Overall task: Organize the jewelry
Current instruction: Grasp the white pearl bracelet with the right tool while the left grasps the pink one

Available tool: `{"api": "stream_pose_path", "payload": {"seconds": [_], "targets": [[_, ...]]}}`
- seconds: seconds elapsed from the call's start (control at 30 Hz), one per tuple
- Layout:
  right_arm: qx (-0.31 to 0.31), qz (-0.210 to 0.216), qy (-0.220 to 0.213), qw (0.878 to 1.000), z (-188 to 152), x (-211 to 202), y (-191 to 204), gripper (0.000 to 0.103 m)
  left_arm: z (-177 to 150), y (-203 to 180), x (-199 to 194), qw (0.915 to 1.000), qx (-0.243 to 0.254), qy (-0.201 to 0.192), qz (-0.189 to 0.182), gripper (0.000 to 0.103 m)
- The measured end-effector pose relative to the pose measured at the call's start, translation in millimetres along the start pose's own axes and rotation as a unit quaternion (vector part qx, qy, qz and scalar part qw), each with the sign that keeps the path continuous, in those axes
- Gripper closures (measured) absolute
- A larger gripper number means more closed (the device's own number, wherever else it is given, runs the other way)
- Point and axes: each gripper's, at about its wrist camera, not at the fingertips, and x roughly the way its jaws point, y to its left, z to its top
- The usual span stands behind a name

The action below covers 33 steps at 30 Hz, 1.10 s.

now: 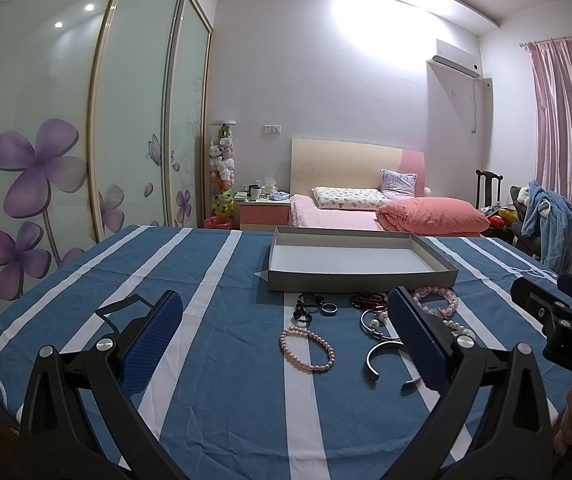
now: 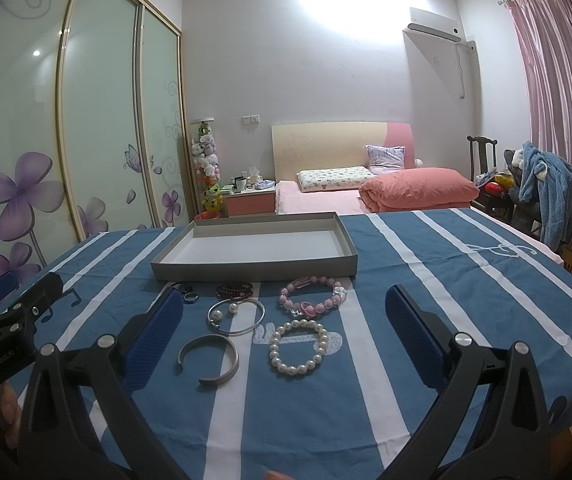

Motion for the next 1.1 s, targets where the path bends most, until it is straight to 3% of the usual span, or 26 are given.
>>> {"api": "stream_pose_path", "payload": {"seconds": [0.33,0.47,0.67,0.77,0.87,1.1], "targets": [[0.001,-0.007,0.015,1.0,-0.9,5.9,-3.3,0.004,-2.0,-3.1,3.1,1.0,-0.001,0.008,0.003,0.002],[0.009,-0.018,0.069,0.997,-9.0,27.6,-10.3,0.004,-9.4,-6.5,15.5,0.9994,-0.003,0.033,0.009,0.002],[0.004,-0.025,0.155,0.988,-24.6,71.6,-13.7,0.005,-13.7,-4.0,48.2,0.9939,-0.003,0.11,-0.008,0.002],[-0.003,-0.035,0.191,0.981,-29.2,91.4,-15.1,0.013,-17.7,-3.3,62.4,0.9898,0.002,0.142,-0.013,0.002],[0.007,-0.036,0.219,0.975,-32.7,109.6,-21.9,0.022,-21.9,-2.5,73.8,0.986,0.002,0.166,-0.019,0.002],[0.012,-0.026,0.252,0.967,-35.2,129.5,-24.5,0.025,-24.0,-4.0,88.6,0.98,0.011,0.197,-0.024,0.002]]}}
